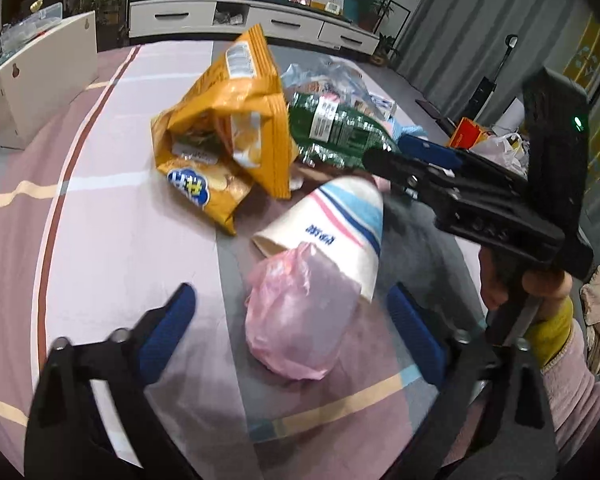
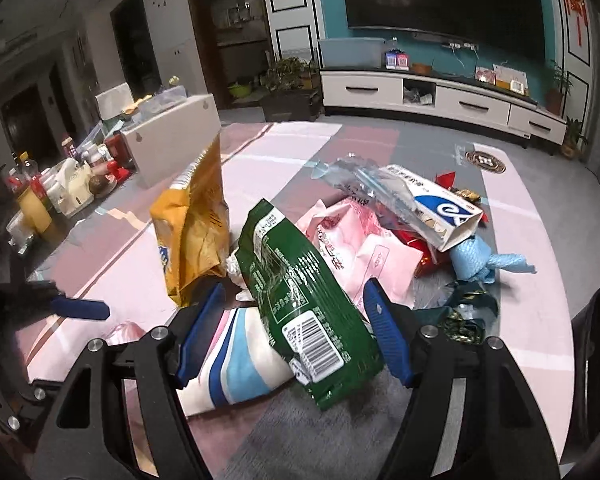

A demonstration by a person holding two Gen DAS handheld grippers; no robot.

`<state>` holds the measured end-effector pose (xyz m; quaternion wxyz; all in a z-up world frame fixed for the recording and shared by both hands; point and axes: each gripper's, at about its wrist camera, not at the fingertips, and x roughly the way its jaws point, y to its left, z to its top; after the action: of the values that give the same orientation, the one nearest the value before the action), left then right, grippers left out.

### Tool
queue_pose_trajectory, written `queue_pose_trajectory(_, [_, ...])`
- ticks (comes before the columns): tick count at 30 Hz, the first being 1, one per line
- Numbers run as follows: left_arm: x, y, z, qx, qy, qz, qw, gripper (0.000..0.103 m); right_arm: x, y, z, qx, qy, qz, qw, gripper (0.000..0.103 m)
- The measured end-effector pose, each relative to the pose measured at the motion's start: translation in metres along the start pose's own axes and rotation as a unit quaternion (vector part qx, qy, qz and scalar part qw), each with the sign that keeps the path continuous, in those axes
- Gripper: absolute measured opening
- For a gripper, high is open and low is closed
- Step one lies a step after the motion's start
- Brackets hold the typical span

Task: Collect trash
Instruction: 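Grasp the pink plastic bag with the left tool while the right tool grasps the green snack bag, then move both bags over the black bin and open both tools to release them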

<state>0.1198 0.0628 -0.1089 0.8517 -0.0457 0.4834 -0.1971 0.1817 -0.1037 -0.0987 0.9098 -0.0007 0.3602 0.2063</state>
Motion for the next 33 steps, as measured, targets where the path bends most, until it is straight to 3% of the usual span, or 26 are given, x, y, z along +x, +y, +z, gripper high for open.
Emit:
queue_pose_trajectory(2, [0.003,0.002,-0.001,-0.003,0.008,-0.001,1.0000,0.070,0.005,0.000,0.000,0.000,0.003,-0.004,1.000,0.066])
queue_pose_trajectory(4, [0.004,0.004,-0.001,-0.008,0.011,-0.012,0.9998,0.068,0.009,0.000,0.000,-0.002,0.010,-0.008,1.000,0.053])
queue_pose_trajectory(7, [0.000,0.004,-0.002,-0.007,0.006,-0.021,0.9997,0.054,0.012,-0.001,-0.003,-0.007,0.018,-0.015,1.000,0.046])
queue_pose_trajectory(13, [-0.004,0.005,-0.003,-0.009,0.009,-0.024,0.9996,0.044,0.005,0.000,-0.007,-0.015,0.011,-0.016,1.000,0.027])
queue_pose_trajectory(19, [-0.020,0.009,-0.001,-0.006,-0.005,-0.031,0.9995,0.041,-0.016,-0.007,-0.006,0.012,-0.014,0.005,1.000,0.025])
queue_pose_trajectory(26, [-0.051,0.016,0.008,-0.030,-0.055,-0.091,0.9939,0.041,-0.056,-0.032,-0.008,0.072,-0.058,0.036,0.995,0.025])
queue_pose_trajectory(33, [-0.048,-0.016,0.024,-0.018,-0.085,-0.076,0.9933,0.041,-0.099,-0.063,-0.019,0.107,-0.101,0.013,0.989,0.025])
